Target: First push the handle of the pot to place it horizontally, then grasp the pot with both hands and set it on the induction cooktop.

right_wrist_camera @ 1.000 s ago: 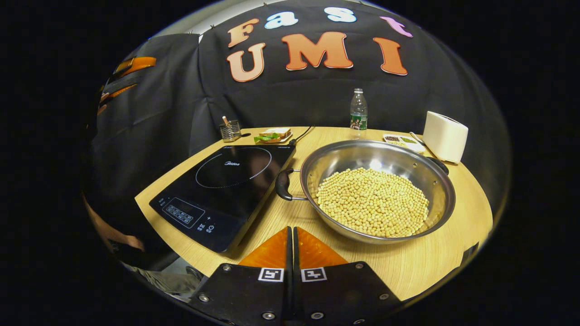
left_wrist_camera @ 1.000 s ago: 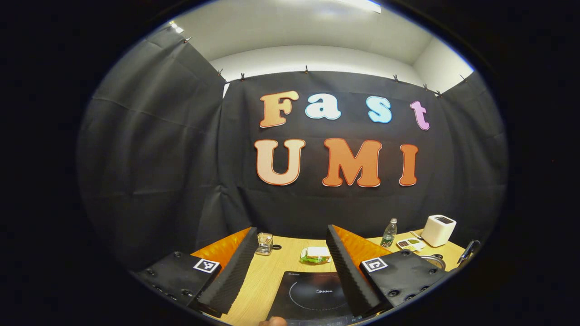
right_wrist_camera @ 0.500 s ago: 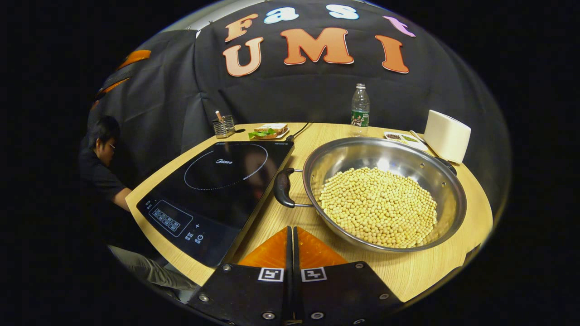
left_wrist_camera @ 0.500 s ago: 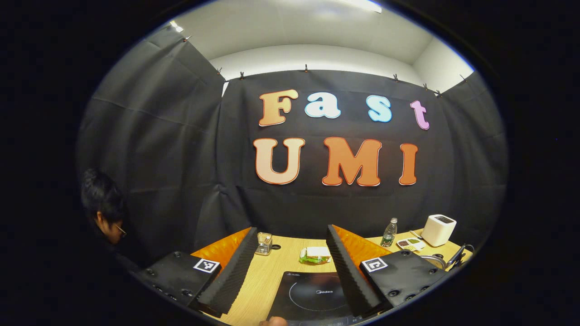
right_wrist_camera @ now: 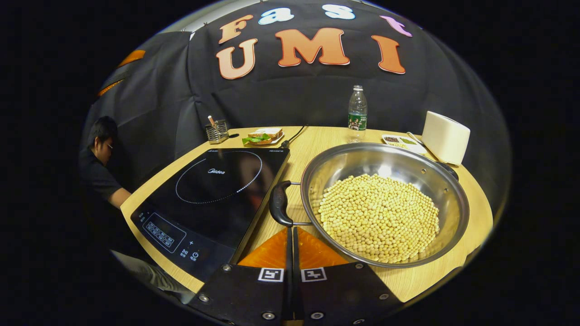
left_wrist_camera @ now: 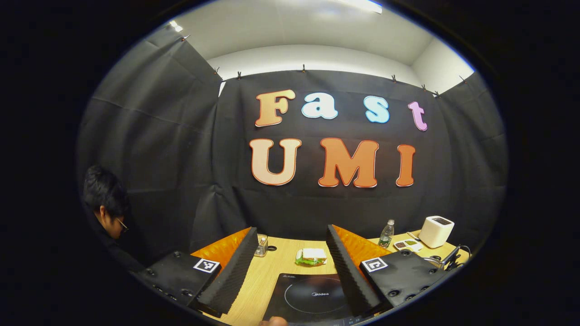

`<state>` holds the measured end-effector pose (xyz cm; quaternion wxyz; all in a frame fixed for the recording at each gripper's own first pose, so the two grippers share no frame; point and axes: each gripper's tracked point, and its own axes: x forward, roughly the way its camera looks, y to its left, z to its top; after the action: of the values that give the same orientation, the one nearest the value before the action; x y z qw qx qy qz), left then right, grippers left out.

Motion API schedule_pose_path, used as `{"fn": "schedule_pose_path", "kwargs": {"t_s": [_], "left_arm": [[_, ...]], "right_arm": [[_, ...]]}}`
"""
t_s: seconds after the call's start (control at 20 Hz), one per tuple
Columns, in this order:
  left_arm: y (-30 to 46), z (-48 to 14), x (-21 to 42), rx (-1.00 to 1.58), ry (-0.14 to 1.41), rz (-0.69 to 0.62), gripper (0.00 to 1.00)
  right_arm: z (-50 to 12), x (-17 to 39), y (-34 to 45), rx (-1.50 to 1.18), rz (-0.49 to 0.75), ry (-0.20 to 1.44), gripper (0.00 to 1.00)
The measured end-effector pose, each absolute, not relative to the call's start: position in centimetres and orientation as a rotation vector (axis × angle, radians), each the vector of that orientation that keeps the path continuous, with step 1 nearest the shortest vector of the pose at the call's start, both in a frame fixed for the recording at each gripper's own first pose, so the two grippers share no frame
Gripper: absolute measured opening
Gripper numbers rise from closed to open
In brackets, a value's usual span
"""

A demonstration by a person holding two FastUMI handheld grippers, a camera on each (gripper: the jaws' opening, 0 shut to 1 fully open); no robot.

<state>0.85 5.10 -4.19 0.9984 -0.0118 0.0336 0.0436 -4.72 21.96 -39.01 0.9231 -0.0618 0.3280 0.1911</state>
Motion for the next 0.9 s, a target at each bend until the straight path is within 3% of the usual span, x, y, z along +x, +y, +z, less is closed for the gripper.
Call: {"fn": "schedule_pose_path", "kwargs": {"t_s": [0.9], "left_arm": [[4.4, -4.1, 1.5, -0.003, 0.066, 0.073, 0.98]], "right_arm": [[-39.0, -2.9, 23.0, -0.107, 0.38, 0.679, 0.0]]}}
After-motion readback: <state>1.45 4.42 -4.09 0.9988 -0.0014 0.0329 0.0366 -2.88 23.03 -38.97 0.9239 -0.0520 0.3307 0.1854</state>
